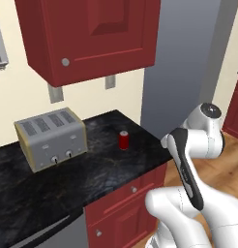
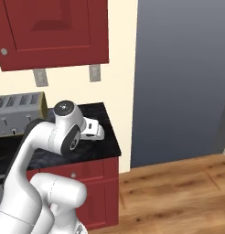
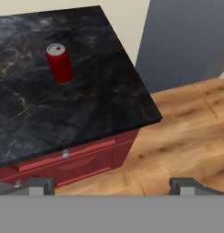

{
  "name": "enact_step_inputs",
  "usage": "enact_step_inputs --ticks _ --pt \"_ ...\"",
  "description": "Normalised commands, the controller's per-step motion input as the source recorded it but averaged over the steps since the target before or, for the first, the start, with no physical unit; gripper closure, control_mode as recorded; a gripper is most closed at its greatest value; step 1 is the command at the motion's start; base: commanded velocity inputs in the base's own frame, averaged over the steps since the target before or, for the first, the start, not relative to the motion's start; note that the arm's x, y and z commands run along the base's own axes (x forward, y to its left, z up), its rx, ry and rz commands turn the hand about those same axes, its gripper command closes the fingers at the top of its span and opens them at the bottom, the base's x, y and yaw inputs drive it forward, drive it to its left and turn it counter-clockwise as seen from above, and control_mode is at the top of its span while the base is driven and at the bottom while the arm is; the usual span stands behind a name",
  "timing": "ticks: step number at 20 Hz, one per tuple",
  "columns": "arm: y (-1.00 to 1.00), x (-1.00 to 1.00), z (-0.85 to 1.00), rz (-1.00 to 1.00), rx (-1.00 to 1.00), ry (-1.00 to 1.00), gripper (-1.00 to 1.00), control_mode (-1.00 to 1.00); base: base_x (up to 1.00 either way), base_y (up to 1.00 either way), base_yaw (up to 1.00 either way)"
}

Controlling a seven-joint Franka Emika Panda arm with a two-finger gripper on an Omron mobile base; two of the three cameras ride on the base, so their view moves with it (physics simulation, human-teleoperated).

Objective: Four empty soda cans are scattered around the kitchen. Gather all the cans and cluster them next to the stove for recycling.

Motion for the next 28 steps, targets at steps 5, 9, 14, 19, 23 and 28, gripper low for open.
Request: enact_step_inputs --ticks 5,9,14,19,23,28 --pt "0.00 0.00 0.00 0.00 0.00 0.00 -1.00 1.00 0.27 -0.25 0.17" --pt "0.00 0.00 0.00 0.00 0.00 0.00 -1.00 1.00 0.38 -0.32 0.18" --pt "0.00 0.00 0.00 0.00 0.00 0.00 -1.00 1.00 0.39 -0.24 0.18" --pt "0.00 0.00 0.00 0.00 0.00 0.00 -1.00 1.00 0.44 -0.15 0.17" --pt "0.00 0.00 0.00 0.00 0.00 0.00 -1.00 1.00 0.23 -0.11 0.15" --pt "0.00 0.00 0.00 0.00 0.00 0.00 -1.00 1.00 0.01 -0.04 0.07"
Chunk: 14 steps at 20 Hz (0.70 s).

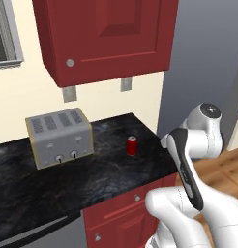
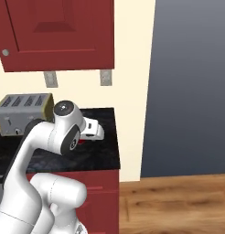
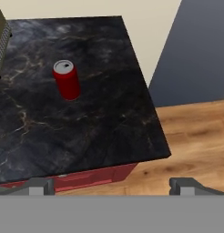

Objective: Four empty soda cans are scattered around the kitchen. Gather all the cans and cluster them next to the stove for recycling.

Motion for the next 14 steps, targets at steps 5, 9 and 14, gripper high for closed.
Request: enact_step_inputs --ticks 5,9,14 --pt "0.00 0.00 0.00 0.01 0.00 0.00 -1.00 -1.00 0.00 0.00 0.02" --pt "0.00 0.01 0.00 0.00 0.00 0.00 -1.00 -1.00 0.00 0.00 0.00" --pt "0.09 0.14 0.00 0.01 0.00 0.00 -1.00 -1.00 0.00 0.00 0.00"
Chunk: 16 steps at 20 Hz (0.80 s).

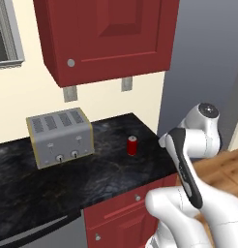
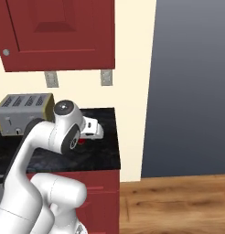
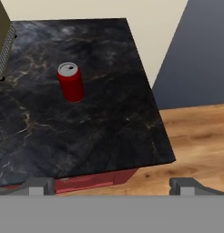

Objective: Four empty soda cans are scattered around the kitchen. Gather all the cans and cluster them next to the stove for recycling.

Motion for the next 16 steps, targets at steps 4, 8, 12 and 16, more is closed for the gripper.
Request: enact_step_inputs --ticks 4,8,12,16 --pt "0.24 0.21 -0.01 0.03 0.00 0.00 -1.00 -1.00 0.00 0.00 0.00" --pt "0.21 0.14 -0.04 0.03 0.00 0.00 -1.00 -1.00 0.00 0.00 0.00" --pt "0.24 0.16 -0.05 0.03 0.00 0.01 -1.00 -1.00 0.00 0.00 0.00" --pt "0.26 0.16 -0.09 0.05 0.00 0.06 -1.00 -1.00 0.00 0.00 0.00"
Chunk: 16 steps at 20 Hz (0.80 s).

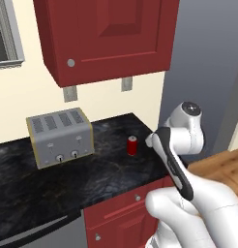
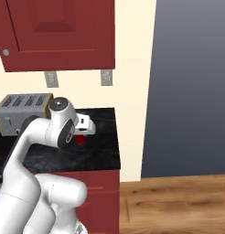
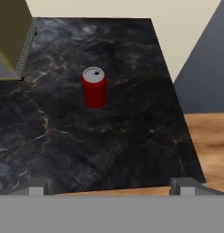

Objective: Four empty soda cans are scattered around the kitchen. Gather all the cans and cluster them next to the stove for recycling.

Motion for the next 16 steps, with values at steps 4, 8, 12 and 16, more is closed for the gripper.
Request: enact_step_inputs --ticks 4,8,12,16 --pt "0.26 0.12 -0.14 0.06 0.00 0.13 -1.00 -1.00 0.00 0.00 0.00" --pt "0.24 0.14 -0.12 0.06 0.00 0.11 -1.00 -1.00 0.00 0.00 0.00" --pt "0.24 0.15 -0.12 0.06 0.00 0.11 -1.00 -1.00 0.00 0.00 0.00" --pt "0.26 0.26 -0.13 0.05 0.00 0.12 -1.00 -1.00 0.00 0.00 0.00"
